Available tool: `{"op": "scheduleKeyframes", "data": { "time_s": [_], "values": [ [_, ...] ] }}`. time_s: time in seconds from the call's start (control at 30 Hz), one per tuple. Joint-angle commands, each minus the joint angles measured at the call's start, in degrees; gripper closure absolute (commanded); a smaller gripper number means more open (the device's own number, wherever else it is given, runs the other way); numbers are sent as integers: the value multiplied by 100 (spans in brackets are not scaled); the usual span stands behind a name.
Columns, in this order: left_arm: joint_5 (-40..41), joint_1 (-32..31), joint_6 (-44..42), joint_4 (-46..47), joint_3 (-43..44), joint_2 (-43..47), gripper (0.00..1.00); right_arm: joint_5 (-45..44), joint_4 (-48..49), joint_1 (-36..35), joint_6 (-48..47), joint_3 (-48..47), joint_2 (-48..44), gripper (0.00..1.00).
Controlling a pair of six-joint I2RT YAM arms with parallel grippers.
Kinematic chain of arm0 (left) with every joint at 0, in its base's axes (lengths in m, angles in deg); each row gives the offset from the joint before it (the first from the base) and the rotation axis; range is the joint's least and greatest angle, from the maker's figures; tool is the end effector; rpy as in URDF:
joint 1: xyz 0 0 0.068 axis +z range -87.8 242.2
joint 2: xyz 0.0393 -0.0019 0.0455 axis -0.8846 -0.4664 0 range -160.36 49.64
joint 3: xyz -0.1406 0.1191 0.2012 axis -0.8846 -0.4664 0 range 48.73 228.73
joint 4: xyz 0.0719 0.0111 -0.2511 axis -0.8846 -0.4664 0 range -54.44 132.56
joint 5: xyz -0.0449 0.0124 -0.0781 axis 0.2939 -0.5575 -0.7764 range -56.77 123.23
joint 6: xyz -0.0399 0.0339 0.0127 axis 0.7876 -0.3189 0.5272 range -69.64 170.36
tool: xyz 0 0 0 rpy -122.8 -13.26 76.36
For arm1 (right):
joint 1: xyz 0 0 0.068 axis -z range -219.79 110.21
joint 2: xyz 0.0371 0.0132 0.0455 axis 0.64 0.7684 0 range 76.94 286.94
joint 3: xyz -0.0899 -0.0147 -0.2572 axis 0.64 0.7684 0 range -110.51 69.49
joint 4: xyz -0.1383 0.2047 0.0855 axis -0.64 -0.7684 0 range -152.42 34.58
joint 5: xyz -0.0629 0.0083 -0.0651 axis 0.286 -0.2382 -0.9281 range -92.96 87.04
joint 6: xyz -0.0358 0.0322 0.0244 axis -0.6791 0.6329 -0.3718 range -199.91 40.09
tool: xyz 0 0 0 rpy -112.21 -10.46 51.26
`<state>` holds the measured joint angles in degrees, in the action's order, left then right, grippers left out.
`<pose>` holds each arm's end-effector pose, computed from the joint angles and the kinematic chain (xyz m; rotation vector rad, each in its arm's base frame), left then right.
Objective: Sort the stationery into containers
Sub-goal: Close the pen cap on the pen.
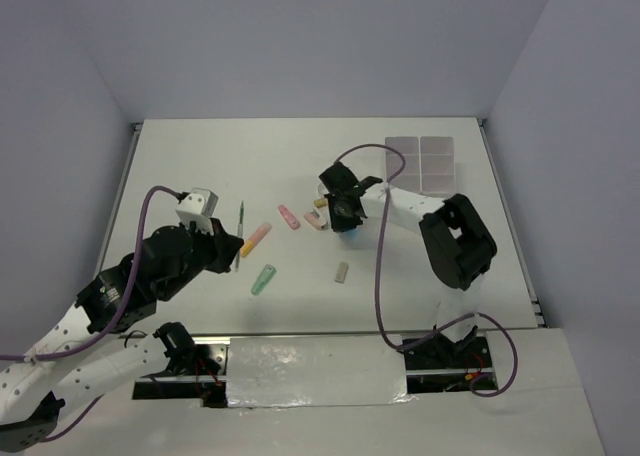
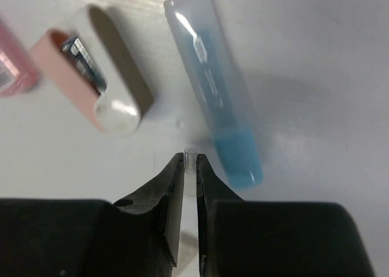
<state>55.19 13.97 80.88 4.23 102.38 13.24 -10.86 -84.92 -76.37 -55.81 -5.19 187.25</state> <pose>0.0921 -0.0833 0.3617 0.0432 1.9498 -0.5515 0.3174 0.2294 0.1679 -0.2522 2.6837 0.1396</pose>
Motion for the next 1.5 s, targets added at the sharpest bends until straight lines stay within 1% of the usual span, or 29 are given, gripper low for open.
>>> {"op": "scheduleKeyframes", "data": {
  "time_s": [0.0,0.03,0.07,0.1,0.13,0.17,0.2,0.23,0.27,0.3,0.33,0.37,0.4,0.47,0.5,0.6,0.67,0.7,0.8,0.9,1.03,1.13,1.47],
  "values": [
    [-533,6,313,676,-134,177,100,25,400,10,218,190,-1403,100],
    [-813,15,453,1034,-309,212,100,25,557,2,340,242,-1989,100],
    [-972,6,498,1238,-407,282,100,-1,637,-25,411,339,-2273,100],
    [-1322,6,594,1692,-625,300,100,-53,821,-42,655,400,-2842,100],
    [-1543,6,621,1975,-741,335,100,-132,979,-60,832,662,-3152,100],
    [-1754,6,691,2552,-864,344,100,-211,1216,-95,1016,882,-3442,100],
    [-2148,6,735,2828,-1100,344,100,-247,1897,-113,1410,1137,-4089,100],
    [-2369,6,779,3144,-1224,344,100,-256,2365,-148,1544,1801,-4435,100],
    [-2563,6,902,3747,-1356,344,100,-247,2805,-200,1693,2120,-4725,100],
    [-2730,6,972,4110,-1583,327,100,-195,3601,-235,1938,2385,-5250,100],
    [-3054,-2,1043,4418,-1690,283,100,-107,3922,-253,2019,2814,-5464,100],
    [-3187,-2,1104,4952,-1795,239,100,-63,4204,-279,2081,2983,-5658,100],
    [-3328,-2,1218,5166,-1936,187,100,-62,4781,-419,2151,3133,-5982,100],
    [-3627,-11,1315,5701,-2042,-7,100,-19,5154,-534,2187,3389,-6169,100],
    [-3672,-11,1394,5853,-2121,-59,100,295,5486,-604,2178,3415,-6213,100],
    [-3865,-11,1500,6398,-2288,-218,100,841,6041,-736,2108,3486,-6170,100],
    [-4084,-11,1553,6766,-2359,-314,100,965,6262,-868,2047,3565,-6144,100],
    [-4129,-11,1562,6820,-2385,-393,100,1192,6420,-886,1977,3556,-6100,100],
    [-4191,-11,1588,6874,-2420,-464,100,1265,6570,-956,1897,3574,-6152,100],
    [-4147,-20,1588,6830,-2464,-482,100,1361,6440,-974,1879,3469,-6170,100],
    [-4120,-20,1509,6786,-2438,-499,100,1598,6509,-1105,1880,3425,-5959,100],
    [-4103,-20,1474,6751,-2385,-508,100,1511,6456,-1220,1748,3459,-5950,100],
    [-4085,-20,1421,6680,-2377,-482,100,1423,6298,-1238,1546,3468,-6020,100]
  ]
}}
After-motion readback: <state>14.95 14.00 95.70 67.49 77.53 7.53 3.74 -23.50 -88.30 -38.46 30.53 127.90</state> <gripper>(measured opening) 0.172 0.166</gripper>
